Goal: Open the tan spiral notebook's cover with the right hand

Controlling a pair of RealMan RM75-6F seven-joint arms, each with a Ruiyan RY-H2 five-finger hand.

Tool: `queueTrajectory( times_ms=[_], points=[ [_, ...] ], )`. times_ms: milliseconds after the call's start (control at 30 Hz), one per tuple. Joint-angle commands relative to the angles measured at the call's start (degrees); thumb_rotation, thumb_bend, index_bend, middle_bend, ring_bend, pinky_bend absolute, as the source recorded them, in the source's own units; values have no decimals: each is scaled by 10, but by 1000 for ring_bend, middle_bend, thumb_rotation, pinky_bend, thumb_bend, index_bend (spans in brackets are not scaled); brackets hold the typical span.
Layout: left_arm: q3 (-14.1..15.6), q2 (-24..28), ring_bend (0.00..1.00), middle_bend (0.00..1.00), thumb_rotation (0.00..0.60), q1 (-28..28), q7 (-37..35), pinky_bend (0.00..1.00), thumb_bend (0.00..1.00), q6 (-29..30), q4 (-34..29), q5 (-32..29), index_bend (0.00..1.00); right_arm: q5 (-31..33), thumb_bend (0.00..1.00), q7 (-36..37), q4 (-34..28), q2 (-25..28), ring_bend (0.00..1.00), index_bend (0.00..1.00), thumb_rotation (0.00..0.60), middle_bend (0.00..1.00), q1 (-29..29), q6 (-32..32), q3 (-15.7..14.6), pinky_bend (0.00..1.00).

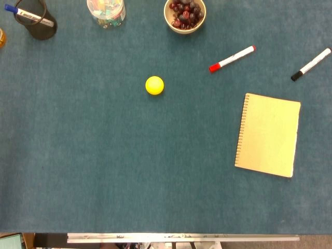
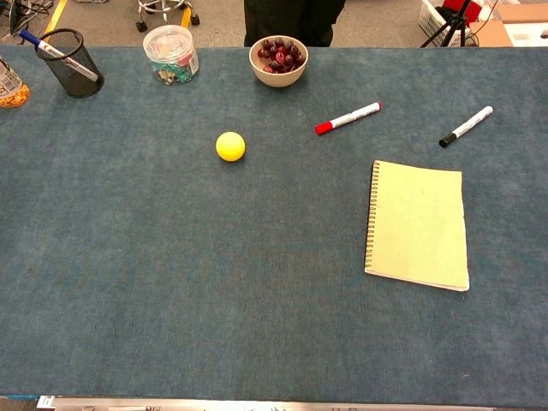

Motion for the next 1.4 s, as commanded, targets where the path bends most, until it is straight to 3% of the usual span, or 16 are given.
queueTrajectory(
  times_ms=[33,400,633,1000,1400],
  points=[
    [0,1,19,71,600,0,0,27,484,-1,-1,-2,129,-7,82,4,3,-2,48,139,600,196,3,-1,1,90],
    [5,8,19,71,600,8,-3,27,484,4,-6,-6,130,-114,83,65,57,-20,48,252,600,219,46,-42,-30,90],
    [8,12,18,71,600,17,-13,26,483,8,-2,-12,130,-164,82,39,117,-64,48,348,600,243,94,-105,-46,89],
    [14,18,19,71,600,28,-29,27,484,6,6,-25,130,-198,77,27,260,-170,48,352,600,244,149,-161,-60,90],
    [14,17,18,71,600,27,-34,27,484,-3,12,-29,130,-202,78,57,355,-242,48,353,600,244,169,-165,-75,89]
  ],
)
